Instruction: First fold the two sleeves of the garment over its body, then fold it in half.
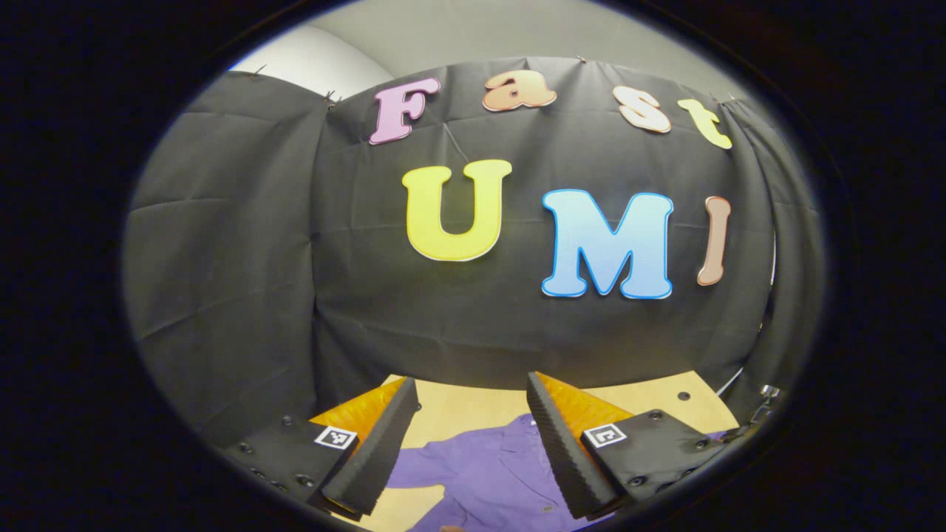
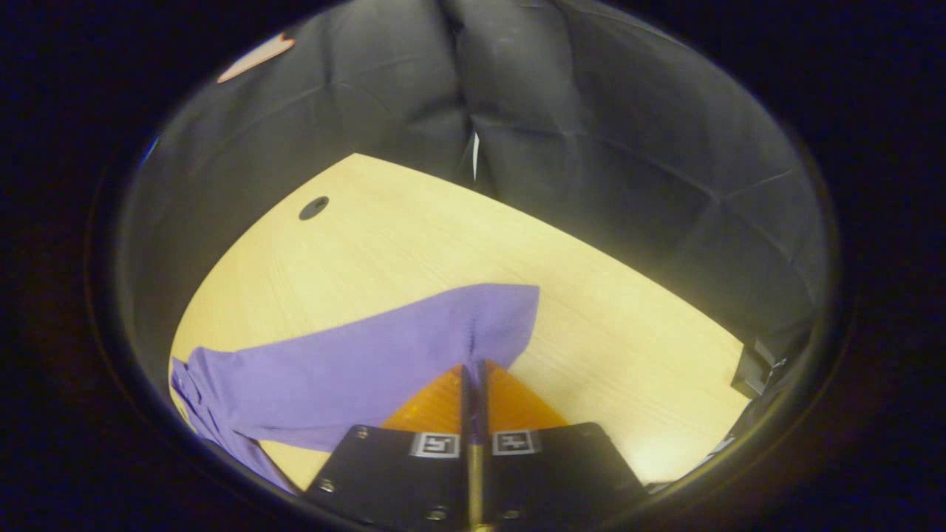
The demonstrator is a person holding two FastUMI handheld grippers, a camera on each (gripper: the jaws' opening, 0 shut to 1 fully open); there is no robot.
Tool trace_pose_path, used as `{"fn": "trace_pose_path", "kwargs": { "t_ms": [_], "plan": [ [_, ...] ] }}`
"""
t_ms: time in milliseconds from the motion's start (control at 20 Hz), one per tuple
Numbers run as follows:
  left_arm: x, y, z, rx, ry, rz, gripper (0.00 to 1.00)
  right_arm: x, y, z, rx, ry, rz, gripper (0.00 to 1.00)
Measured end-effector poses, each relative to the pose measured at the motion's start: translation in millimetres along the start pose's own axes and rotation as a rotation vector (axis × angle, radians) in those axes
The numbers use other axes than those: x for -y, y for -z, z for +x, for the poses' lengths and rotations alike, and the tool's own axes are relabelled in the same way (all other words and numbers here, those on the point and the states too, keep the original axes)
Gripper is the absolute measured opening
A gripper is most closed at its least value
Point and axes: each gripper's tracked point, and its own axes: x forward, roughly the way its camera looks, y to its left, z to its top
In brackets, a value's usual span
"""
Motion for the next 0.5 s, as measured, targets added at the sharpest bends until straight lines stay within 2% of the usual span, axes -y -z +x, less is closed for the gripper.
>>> {"fn": "trace_pose_path", "kwargs": {
  "t_ms": [50,250,500],
  "plan": [
    [-2,2,-1,-0.004,-0.003,0.004,0.93,-1,-1,9,-0.012,-0.007,0.057,0.02],
    [-14,8,-7,-0.018,-0.016,0.013,0.93,-5,-8,4,-0.024,-0.077,0.227,0.01],
    [-23,13,-11,-0.028,-0.024,0.018,0.93,-22,-23,-4,0.008,-0.167,0.274,0.0]
  ]
}}
